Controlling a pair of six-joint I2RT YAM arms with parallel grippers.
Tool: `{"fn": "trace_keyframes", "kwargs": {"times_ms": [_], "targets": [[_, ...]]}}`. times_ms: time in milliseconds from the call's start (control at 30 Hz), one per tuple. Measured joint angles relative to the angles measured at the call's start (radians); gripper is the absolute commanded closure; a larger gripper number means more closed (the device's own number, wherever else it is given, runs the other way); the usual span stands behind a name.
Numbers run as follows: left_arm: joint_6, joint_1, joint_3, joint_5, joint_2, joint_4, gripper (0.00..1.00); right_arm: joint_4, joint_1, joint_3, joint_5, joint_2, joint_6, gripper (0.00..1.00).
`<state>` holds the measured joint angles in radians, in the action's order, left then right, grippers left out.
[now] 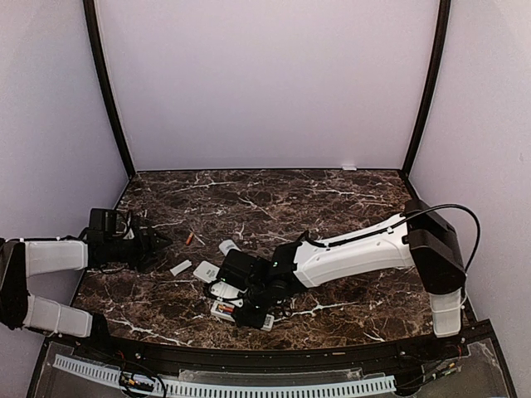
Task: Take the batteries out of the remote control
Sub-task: Place the battery cover at the center of the board, then place the remote control without the battery cover at the center of the board, then pick up the screwdriver from the center of the board.
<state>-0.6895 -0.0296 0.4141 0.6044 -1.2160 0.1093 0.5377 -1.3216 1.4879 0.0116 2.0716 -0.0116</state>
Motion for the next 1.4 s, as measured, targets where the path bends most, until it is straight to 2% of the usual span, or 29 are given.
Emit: {"fn": "trace_keyframes", "kwargs": {"times_ms": [133, 200, 267, 400, 500, 733, 867, 1000, 1167, 1400], "targets": [[0.018, 0.002, 0.006, -0.04, 0.072, -0.066, 0.13, 0.019, 0.0, 0.005, -0.023, 0.007, 0.007, 0.85], [0.029, 0.003, 0.011, -0.052, 0.1, -0.093, 0.13, 0.031, 0.0, 0.011, -0.035, 0.008, 0.016, 0.74], [0.044, 0.003, 0.025, -0.063, 0.121, -0.132, 0.14, 0.039, 0.0, 0.019, -0.042, 0.012, 0.025, 0.57], [0.077, 0.003, 0.074, -0.064, 0.137, -0.187, 0.16, 0.037, 0.0, 0.019, -0.043, 0.012, 0.043, 0.34], [0.092, -0.002, 0.091, -0.059, 0.153, -0.201, 0.16, 0.034, 0.002, 0.019, -0.043, 0.012, 0.046, 0.26], [0.134, -0.069, 0.159, -0.06, 0.155, -0.267, 0.18, 0.024, 0.048, -0.011, -0.032, -0.071, 0.03, 0.25], [0.18, -0.145, 0.246, -0.055, 0.146, -0.306, 0.18, -0.005, 0.164, -0.077, -0.027, -0.203, -0.024, 0.31], [0.229, -0.156, 0.335, -0.042, 0.135, -0.338, 0.16, -0.033, 0.33, -0.141, -0.023, -0.274, -0.077, 0.38], [0.293, -0.156, 0.444, -0.048, 0.099, -0.377, 0.16, -0.037, 0.501, -0.19, 0.008, -0.245, -0.089, 0.37], [0.329, -0.156, 0.468, -0.056, 0.047, -0.389, 0.16, -0.034, 0.542, -0.179, 0.076, -0.176, 0.019, 0.43]]}}
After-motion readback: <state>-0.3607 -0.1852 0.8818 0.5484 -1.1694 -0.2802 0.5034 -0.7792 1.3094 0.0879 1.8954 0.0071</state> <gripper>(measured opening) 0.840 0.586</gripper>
